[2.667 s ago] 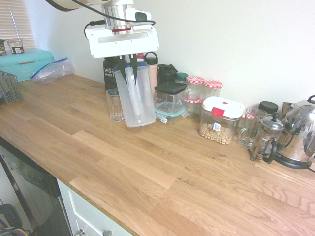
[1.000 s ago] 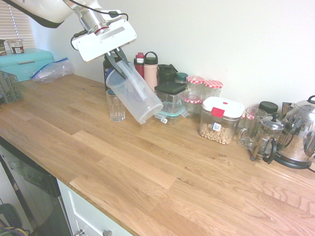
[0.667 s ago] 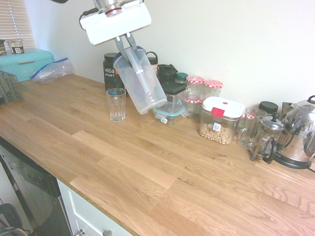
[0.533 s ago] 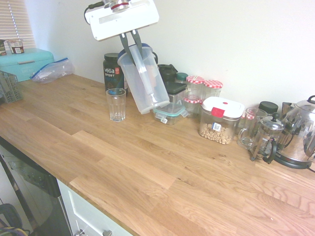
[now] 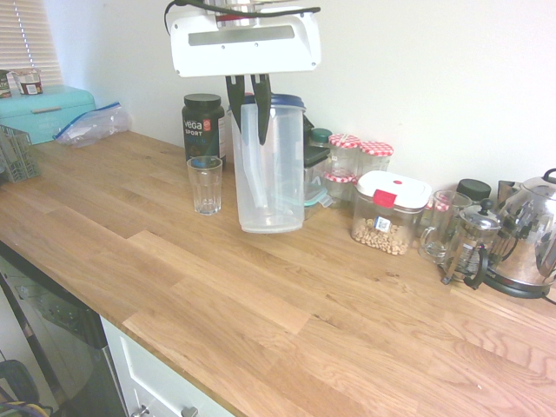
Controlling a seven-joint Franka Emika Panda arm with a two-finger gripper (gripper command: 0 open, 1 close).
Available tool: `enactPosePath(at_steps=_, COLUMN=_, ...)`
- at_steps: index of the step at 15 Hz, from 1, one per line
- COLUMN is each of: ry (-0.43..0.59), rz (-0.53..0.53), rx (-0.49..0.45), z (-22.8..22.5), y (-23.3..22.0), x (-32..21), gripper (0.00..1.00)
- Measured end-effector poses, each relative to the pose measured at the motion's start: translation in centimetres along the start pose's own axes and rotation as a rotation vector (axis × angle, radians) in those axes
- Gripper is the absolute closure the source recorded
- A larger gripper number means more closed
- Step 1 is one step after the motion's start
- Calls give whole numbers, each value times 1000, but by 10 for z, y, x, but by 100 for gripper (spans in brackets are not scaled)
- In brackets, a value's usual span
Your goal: Pour me some water
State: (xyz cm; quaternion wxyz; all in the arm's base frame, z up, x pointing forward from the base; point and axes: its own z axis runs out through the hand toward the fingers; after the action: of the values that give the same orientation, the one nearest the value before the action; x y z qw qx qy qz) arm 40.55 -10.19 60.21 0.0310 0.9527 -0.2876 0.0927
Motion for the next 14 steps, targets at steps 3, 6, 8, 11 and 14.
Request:
enactPosePath(at_steps=3, ry=64, rz=140, rx=71, z=26, y=40, x=6, gripper=100)
enactPosePath(at_steps=6, ry=135, rz=276, rx=135, z=53, y=71, x=13, gripper=100)
enactPosePath(at_steps=8, ry=187, rz=370, rx=175, z=68, y=88, x=15, gripper=100)
enactPosePath(at_steps=11, ry=253, rz=520, rx=230, z=87, y=103, x=12, gripper=100)
enactPosePath(at_steps=14, ry=248, rz=607, rx=231, z=103, y=109, x=7, gripper=100)
